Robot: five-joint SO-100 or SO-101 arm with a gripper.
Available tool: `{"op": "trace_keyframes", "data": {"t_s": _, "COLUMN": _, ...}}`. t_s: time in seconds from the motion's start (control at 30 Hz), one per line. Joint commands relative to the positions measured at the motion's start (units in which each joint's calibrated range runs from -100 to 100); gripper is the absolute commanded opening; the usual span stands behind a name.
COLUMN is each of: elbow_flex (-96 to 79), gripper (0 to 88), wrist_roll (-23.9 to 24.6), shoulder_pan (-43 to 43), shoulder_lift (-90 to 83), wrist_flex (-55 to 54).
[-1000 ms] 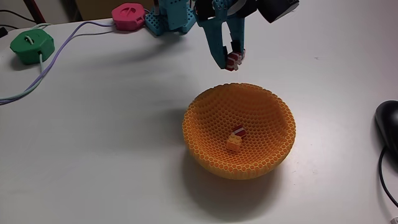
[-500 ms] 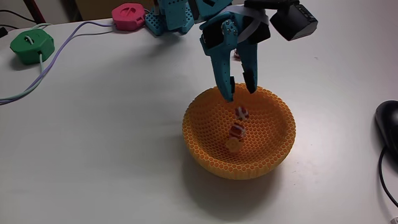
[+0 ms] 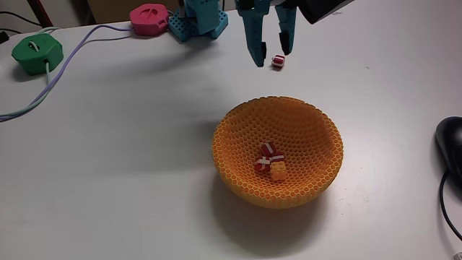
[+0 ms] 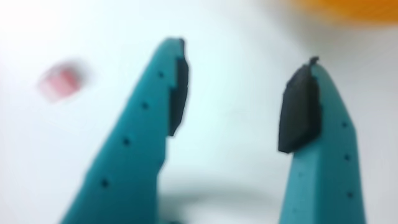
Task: Place cube pieces into the yellow basket
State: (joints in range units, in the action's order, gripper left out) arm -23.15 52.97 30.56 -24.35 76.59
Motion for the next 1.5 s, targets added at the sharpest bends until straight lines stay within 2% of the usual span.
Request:
{"op": "trace_keyframes", "data": {"t_s": 0.0, "elbow_flex": -14.5, "gripper": 24.7, "wrist_roll": 7.1, "shoulder_pan": 10.4, "shoulder_lift": -12.2, "wrist_flex": -1.2}}
{"op": "trace_keyframes", "data": {"t_s": 0.23, "elbow_flex": -27.1, "gripper": 25.4, "wrist_roll": 12.1, "shoulder_pan": 21.6, "shoulder_lift": -15.9, "wrist_flex": -5.7}}
{"op": "trace_keyframes", "data": {"t_s": 0.4, "elbow_flex": -34.5, "gripper": 25.4, "wrist_roll": 15.2, "shoulder_pan": 27.0, "shoulder_lift": -14.8, "wrist_flex": -16.6}}
{"op": "trace_keyframes", "data": {"t_s": 0.47, "elbow_flex": -37.1, "gripper": 25.4, "wrist_roll": 14.6, "shoulder_pan": 27.2, "shoulder_lift": -14.1, "wrist_flex": -20.5}}
{"op": "trace_keyframes", "data": {"t_s": 0.6, "elbow_flex": -39.4, "gripper": 25.8, "wrist_roll": 10.3, "shoulder_pan": 24.0, "shoulder_lift": -12.5, "wrist_flex": -25.0}}
{"op": "trace_keyframes", "data": {"t_s": 0.73, "elbow_flex": -42.6, "gripper": 25.8, "wrist_roll": 8.8, "shoulder_pan": 22.5, "shoulder_lift": -11.9, "wrist_flex": -29.9}}
{"op": "trace_keyframes", "data": {"t_s": 1.1, "elbow_flex": -50.8, "gripper": 24.9, "wrist_roll": 7.1, "shoulder_pan": 22.1, "shoulder_lift": -11.3, "wrist_flex": -43.8}}
{"op": "trace_keyframes", "data": {"t_s": 1.2, "elbow_flex": -50.9, "gripper": 23.6, "wrist_roll": 7.3, "shoulder_pan": 22.2, "shoulder_lift": -10.5, "wrist_flex": -44.5}}
{"op": "trace_keyframes", "data": {"t_s": 1.3, "elbow_flex": -50.1, "gripper": 18.7, "wrist_roll": 6.8, "shoulder_pan": 21.7, "shoulder_lift": -9.8, "wrist_flex": -44.1}}
{"op": "trace_keyframes", "data": {"t_s": 1.4, "elbow_flex": -50.1, "gripper": 4.6, "wrist_roll": 5.9, "shoulder_pan": 20.8, "shoulder_lift": -9.7, "wrist_flex": -44.4}}
{"op": "trace_keyframes", "data": {"t_s": 1.47, "elbow_flex": -50.1, "gripper": 3.3, "wrist_roll": 5.6, "shoulder_pan": 20.4, "shoulder_lift": -9.7, "wrist_flex": -44.0}}
